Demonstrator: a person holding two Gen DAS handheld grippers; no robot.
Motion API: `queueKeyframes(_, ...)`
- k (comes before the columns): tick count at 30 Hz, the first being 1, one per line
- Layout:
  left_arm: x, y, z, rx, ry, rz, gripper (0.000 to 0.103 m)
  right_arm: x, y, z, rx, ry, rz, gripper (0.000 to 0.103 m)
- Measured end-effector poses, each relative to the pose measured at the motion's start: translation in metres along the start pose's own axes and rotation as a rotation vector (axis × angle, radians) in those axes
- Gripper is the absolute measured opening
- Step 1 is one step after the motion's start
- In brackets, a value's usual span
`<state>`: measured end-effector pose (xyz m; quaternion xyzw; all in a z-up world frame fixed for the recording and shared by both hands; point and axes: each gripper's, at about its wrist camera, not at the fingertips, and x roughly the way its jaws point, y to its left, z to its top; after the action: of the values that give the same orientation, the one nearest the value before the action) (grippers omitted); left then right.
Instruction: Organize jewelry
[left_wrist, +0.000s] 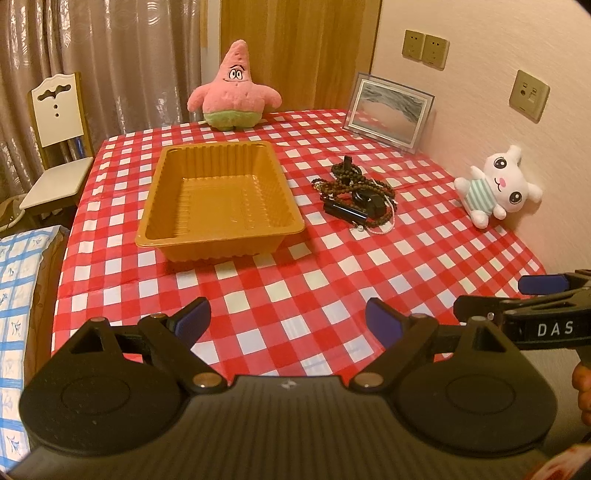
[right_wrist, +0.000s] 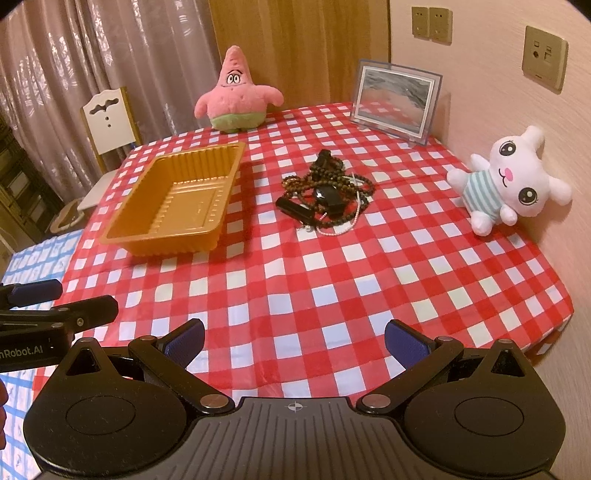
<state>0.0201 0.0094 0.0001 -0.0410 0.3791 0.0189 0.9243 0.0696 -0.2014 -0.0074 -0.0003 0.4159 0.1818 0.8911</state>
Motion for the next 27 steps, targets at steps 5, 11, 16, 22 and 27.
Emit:
queueKeyframes(5, -0.0013, 0.0029, -0.0016, -0.003, -0.002, -0.001, 0.09, -0.0015, 0.0027, -0.0023, -0.006, -0.001, -0.001, 0.103)
queueKeyframes(11, -0.0011, 0.0044, -0.0008, -0.004, 0.0, -0.003, 0.09, -0.0003, 0.0041, -0.001, -0.008, 0.002, -0.002, 0.103)
queueKeyframes(16, -0.0011, 0.0042, -0.0005, -0.003, 0.0, -0.003, 0.09, 0.0001, 0.0044, -0.0005, -0.008, 0.003, -0.001, 0.103)
queueKeyframes(22, -0.0011, 0.0039, -0.0001, -0.004, 0.001, -0.002, 0.09, 0.0007, 0.0045, 0.0, -0.008, 0.004, -0.001, 0.103)
queueKeyframes(27, -0.001, 0.0039, 0.0002, -0.004, 0.002, -0.002, 0.09, 0.0012, 0.0044, 0.0002, -0.008, 0.004, -0.002, 0.103)
